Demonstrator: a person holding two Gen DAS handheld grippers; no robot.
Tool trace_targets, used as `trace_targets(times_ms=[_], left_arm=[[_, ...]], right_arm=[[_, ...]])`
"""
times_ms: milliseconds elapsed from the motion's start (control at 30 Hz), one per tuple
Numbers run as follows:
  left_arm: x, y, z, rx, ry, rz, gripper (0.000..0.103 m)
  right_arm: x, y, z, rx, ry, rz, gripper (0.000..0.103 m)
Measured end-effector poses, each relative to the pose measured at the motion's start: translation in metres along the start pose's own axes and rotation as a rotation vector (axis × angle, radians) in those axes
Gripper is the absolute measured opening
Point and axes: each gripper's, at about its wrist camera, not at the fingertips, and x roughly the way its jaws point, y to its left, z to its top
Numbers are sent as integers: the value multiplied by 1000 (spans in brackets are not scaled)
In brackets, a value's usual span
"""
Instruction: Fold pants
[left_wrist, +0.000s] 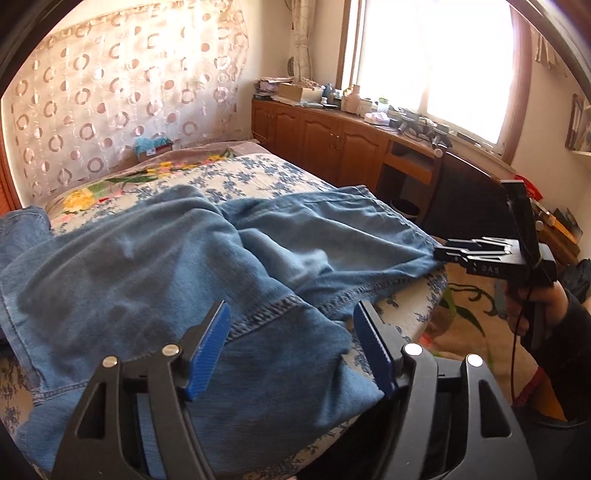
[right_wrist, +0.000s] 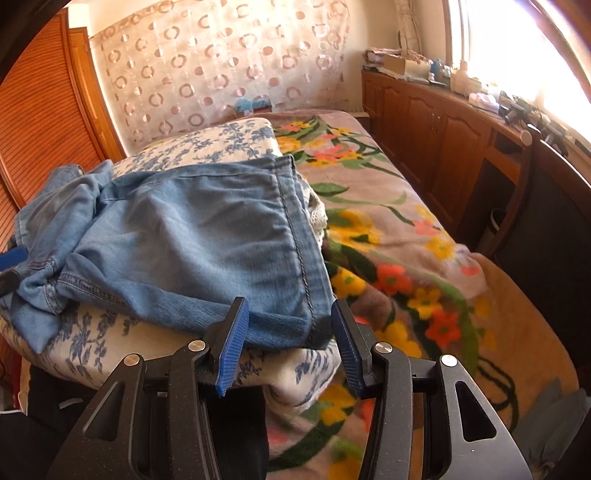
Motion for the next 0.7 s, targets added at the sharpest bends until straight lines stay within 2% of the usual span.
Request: trace_targets(times_ms=[433,700], left_arm=[[1,11,-1,-41,-17,63,70],[4,10,-2,-49,-16,78,70]], right_arm=[[1,-13,-10,56,22,-3,50],[5,-19,-9,116,25,47,50]])
